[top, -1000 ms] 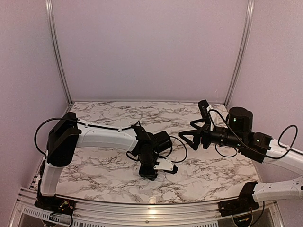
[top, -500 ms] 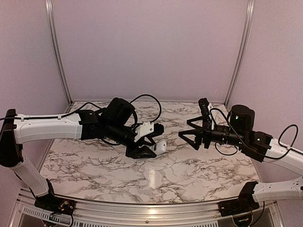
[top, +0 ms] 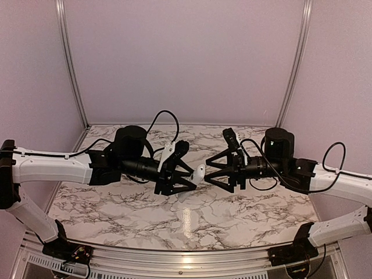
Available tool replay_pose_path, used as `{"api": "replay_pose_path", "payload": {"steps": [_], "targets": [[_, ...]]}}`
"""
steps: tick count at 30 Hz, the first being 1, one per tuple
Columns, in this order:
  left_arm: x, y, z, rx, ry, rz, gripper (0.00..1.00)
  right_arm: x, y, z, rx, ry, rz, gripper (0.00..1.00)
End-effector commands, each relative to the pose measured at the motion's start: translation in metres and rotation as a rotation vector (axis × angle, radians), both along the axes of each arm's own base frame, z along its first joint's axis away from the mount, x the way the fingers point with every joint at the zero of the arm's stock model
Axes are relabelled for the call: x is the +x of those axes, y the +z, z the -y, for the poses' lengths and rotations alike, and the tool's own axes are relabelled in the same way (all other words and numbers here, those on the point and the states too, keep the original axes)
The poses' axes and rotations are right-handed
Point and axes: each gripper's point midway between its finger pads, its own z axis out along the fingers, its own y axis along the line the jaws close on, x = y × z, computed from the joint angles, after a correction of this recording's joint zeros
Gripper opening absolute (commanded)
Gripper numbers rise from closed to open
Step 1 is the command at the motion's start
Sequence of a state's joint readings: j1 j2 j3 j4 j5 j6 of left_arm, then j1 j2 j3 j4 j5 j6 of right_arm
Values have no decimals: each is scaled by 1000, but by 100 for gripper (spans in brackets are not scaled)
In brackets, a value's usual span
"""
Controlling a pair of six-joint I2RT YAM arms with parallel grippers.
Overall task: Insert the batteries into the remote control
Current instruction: Pick up the remote control from the center of the board, then pass from the left arm to the right
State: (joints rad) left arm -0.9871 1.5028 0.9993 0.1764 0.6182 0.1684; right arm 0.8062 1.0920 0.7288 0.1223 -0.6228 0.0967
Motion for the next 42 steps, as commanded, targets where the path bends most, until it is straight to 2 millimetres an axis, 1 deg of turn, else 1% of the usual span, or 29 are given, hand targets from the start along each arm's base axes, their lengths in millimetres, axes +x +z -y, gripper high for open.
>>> {"api": "replay_pose_path", "payload": {"steps": [1,5,7,14,21,26,27,30,35,38,40,41,42], "targets": [[-5,34,1,-143,-30,-2,36,-17,37,-15,78,109,84,77],[-5,33,4,-154,-38,-19,36,-20,36,-22,79,133,84,74],[-5,33,4,-161,-37,-24,36,-20,36,-24,77,142,81,71],[-4,33,6,-171,-37,-35,35,-21,37,-29,84,155,82,67],[-3,27,9,-159,-40,-50,35,-20,38,-34,92,170,74,55],[-3,25,11,-158,-49,-59,35,-19,41,-36,99,169,77,54],[-3,24,12,-156,-49,-60,35,-19,42,-36,102,170,79,55],[-3,22,12,-153,-53,-65,35,-18,42,-37,102,167,76,63],[-3,20,13,-149,-57,-69,35,-17,43,-38,104,167,79,65],[-3,20,13,-150,-57,-69,35,-17,42,-38,101,168,75,55],[-3,21,13,-152,-57,-70,35,-17,40,-38,97,169,72,47],[-3,21,13,-154,-58,-69,35,-16,39,-38,95,168,69,45],[-3,22,13,-158,-57,-68,35,-16,37,-39,90,165,65,48]]}}
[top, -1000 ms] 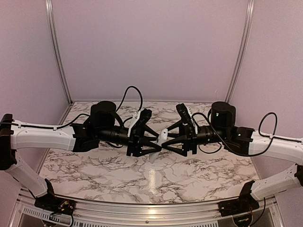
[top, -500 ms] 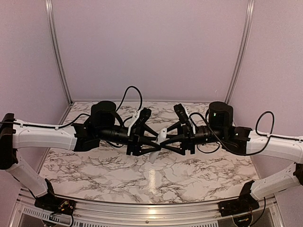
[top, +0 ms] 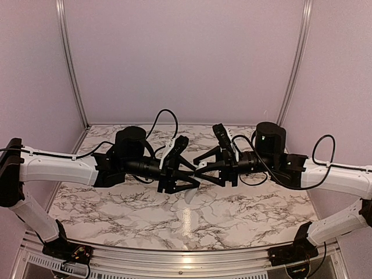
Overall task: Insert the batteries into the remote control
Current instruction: Pass from the left arm to the right
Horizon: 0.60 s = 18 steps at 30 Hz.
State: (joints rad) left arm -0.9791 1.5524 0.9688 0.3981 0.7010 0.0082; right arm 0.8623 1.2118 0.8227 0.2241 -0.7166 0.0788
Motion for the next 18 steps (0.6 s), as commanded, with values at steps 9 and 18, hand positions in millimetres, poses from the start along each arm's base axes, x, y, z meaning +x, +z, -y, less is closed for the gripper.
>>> {"api": "replay_pose_path", "payload": {"steps": [9,18], "targets": [[0,16,2,-68,-4,15,34,1,7,-7,13,10,-10,61],[4,8,-2,-32,20,3,49,4,8,-6,1,-8,-7,26]]}}
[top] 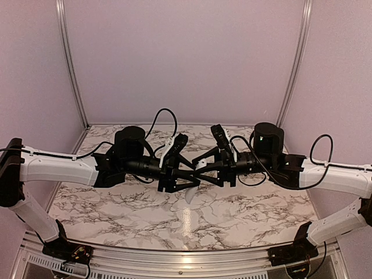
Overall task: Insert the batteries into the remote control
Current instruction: Pass from the left arm to the right, then place the remote control at the center of the board.
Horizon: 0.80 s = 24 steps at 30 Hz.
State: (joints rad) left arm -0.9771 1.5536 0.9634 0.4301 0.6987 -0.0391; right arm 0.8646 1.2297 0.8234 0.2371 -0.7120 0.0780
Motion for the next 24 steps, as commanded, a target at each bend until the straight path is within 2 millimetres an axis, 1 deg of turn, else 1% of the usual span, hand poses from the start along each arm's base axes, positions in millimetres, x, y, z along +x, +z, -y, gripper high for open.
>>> {"api": "replay_pose_path", "payload": {"steps": [1,4,5,6,7,8,10,12,15,16,18,20,24], "targets": [[6,1,-4,3,29,32,55,4,12,-2,1,-11,-7,24],[17,-7,-15,47,96,8,75,10,10,1,-18,-35,-21,19],[19,-8,-20,54,112,-2,85,14,8,3,-29,-50,-31,18],[21,-8,-27,57,129,-9,98,17,5,4,-42,-65,-39,17],[23,-12,-31,73,146,-22,99,23,2,6,-60,-89,-48,16],[25,-11,-37,77,166,-25,99,27,-4,7,-85,-109,-60,15],[30,-18,-50,98,217,-44,99,35,-17,7,-139,-141,-83,14],[36,-23,-62,104,267,-64,99,41,-44,8,-247,-166,-135,12],[50,-31,-83,108,373,-103,99,50,-74,8,-368,-205,-190,12],[55,-35,-89,111,401,-116,99,55,-89,9,-427,-226,-212,12],[65,-42,-101,116,459,-147,99,59,-106,8,-516,-249,-233,12],[75,-50,-113,119,516,-178,99,60,-126,7,-610,-257,-251,12],[91,-55,-131,71,602,-244,99,59,-162,5,-779,-275,-287,13]]}}
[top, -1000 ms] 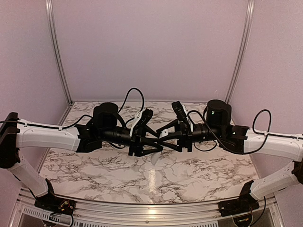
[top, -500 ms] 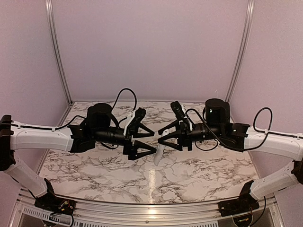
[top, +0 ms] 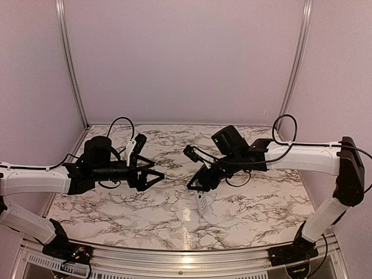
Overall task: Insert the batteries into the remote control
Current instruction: Place the remote control at the center of the board.
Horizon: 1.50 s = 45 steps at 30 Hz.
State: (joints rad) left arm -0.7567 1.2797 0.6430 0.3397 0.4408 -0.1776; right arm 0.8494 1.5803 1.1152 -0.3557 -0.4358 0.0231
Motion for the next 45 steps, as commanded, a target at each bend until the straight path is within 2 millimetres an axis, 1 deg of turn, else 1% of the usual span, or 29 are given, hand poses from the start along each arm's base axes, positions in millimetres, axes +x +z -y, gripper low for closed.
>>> {"api": "replay_pose_path", "payload": {"steps": [1,5,7,9,14,21,25,29,33,37,39,42,45], "targets": [[18,-3,-20,-61,127,-58,99,-5,-36,9,-232,-18,-43,14],[20,-15,-23,-70,148,-91,99,-2,-57,5,-333,11,-72,16],[19,-18,-24,-83,150,-94,99,-2,-72,4,-405,21,-85,16],[18,-24,-27,-84,161,-100,99,-2,-79,-1,-454,32,-87,17],[18,-35,-32,-91,183,-110,99,-1,-108,-4,-562,36,-115,19],[15,-39,-38,-90,186,-88,99,3,-128,-19,-581,42,-169,22],[18,-43,-42,-78,214,-85,99,6,-140,-21,-609,34,-187,27],[24,-49,-55,-72,285,-93,99,7,-150,-23,-623,27,-201,36],[28,-53,-67,-45,345,-95,99,7,-154,-28,-617,14,-217,47],[30,-44,-74,-50,373,-83,99,7,-153,-32,-607,15,-214,56],[30,-39,-75,-55,374,-78,99,7,-152,-33,-602,14,-210,60],[30,-33,-75,-56,380,-72,99,8,-150,-34,-593,15,-203,65],[34,-30,-74,-50,385,-84,99,11,-140,-39,-559,9,-185,73]]}}
